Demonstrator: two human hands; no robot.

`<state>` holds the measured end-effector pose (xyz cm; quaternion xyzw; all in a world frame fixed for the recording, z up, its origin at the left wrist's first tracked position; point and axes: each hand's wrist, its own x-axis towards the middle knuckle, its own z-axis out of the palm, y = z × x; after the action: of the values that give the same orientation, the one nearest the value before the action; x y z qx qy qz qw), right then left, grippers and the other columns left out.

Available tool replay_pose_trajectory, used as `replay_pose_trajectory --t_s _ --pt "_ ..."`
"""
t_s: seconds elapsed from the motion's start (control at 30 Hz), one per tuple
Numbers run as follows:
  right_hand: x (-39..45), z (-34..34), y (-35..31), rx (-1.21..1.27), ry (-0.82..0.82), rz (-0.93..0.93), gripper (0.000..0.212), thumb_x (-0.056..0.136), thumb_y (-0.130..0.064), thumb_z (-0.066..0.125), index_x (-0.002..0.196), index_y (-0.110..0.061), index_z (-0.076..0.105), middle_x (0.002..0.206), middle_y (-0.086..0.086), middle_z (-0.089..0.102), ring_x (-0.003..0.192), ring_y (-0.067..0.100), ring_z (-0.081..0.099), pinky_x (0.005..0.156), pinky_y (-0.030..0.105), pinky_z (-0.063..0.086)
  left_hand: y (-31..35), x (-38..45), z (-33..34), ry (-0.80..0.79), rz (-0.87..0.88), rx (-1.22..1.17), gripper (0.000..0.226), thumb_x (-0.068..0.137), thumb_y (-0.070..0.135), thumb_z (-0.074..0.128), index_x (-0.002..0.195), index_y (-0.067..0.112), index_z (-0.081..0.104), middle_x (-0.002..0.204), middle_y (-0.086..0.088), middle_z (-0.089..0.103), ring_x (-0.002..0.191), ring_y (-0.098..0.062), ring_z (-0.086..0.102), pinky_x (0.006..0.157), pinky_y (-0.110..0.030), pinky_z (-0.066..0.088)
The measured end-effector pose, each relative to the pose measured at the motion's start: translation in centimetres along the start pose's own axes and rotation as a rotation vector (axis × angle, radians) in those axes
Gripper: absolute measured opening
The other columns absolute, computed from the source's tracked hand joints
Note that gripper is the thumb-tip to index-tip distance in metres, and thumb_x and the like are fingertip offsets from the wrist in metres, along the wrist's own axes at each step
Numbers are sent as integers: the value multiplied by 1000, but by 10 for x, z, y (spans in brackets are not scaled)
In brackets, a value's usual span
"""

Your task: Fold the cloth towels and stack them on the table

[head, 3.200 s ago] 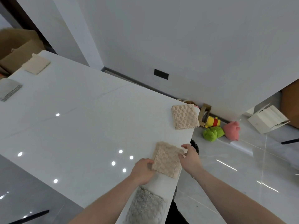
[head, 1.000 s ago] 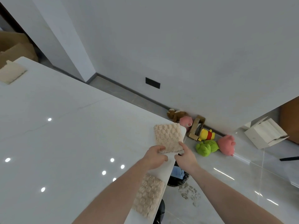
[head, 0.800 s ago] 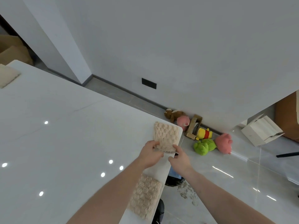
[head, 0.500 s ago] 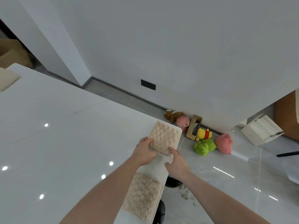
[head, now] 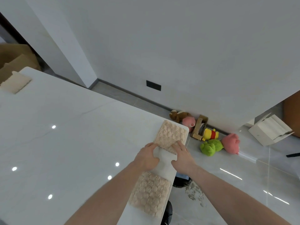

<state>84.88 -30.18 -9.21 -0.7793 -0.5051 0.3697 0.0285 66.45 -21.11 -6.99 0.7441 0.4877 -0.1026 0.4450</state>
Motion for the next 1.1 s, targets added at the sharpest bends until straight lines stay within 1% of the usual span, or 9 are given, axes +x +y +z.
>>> replay_pose_trajectory --t_s 0.13,0.2,0.3,0.47,0.7,0.8,0.9,1.0,1.1 --pt "-41 17 -25 60 159 -38 78 91 -22 59 160 -29 23 171 -5 2 157 23 7 120 39 33 -15 -44 -2 58 18 -69 67 91 23 59 155 27 39 165 8 23 148 -18 30 115 -30 32" --pt "-73 39 -36 110 138 -100 76 94 -22 59 160 -32 23 171 -9 1 158 21 5 122 38 30 -30 -76 4 107 40 -110 61 91 26 61 150 29 45 162 10 27 148 -15 31 117 -32 33" --pt "-133 90 -55 168 68 -162 76 93 -21 56 160 -35 23 169 -14 -1 157 15 1 125 36 26 -75 -140 20 144 61 -86 52 94 31 61 145 35 49 159 16 28 146 -10 29 113 -22 29" --pt "-222 169 -79 214 45 -78 75 91 -25 55 158 -39 24 168 -20 -1 155 10 3 124 34 25 -166 -242 59 138 53 -36 55 90 21 62 141 37 50 153 24 26 144 -6 29 110 -14 22" --pt "-293 246 -106 176 57 -13 62 86 -27 54 146 -40 45 162 -17 22 150 12 18 120 29 29 -220 -321 88 0 190 104 48 92 26 52 138 40 52 154 20 30 137 -6 34 108 -13 27" --pt "-308 262 -115 97 -38 2 61 86 -29 53 147 -37 45 162 -14 22 151 16 20 122 35 28 -226 -334 90 -124 236 210 54 88 26 49 141 34 51 158 13 31 140 -16 35 113 -26 34" --pt "-318 270 -120 39 -133 39 68 89 -29 53 155 -30 36 169 -9 10 154 20 15 123 38 26 -229 -341 88 -246 216 355 60 85 24 51 145 30 45 163 8 26 142 -24 31 114 -36 35" --pt "-324 269 -126 14 -133 33 70 92 -29 53 159 -25 30 171 -7 2 157 22 10 125 35 23 -221 -353 82 -223 210 369 65 87 23 50 150 31 38 166 10 20 145 -24 27 115 -38 35" --pt "-331 267 -134 33 -115 28 70 96 -29 52 161 -25 26 171 -5 0 156 24 11 124 32 22 -217 -373 75 -128 196 271 64 92 23 50 154 32 36 167 12 16 150 -19 20 118 -35 32"
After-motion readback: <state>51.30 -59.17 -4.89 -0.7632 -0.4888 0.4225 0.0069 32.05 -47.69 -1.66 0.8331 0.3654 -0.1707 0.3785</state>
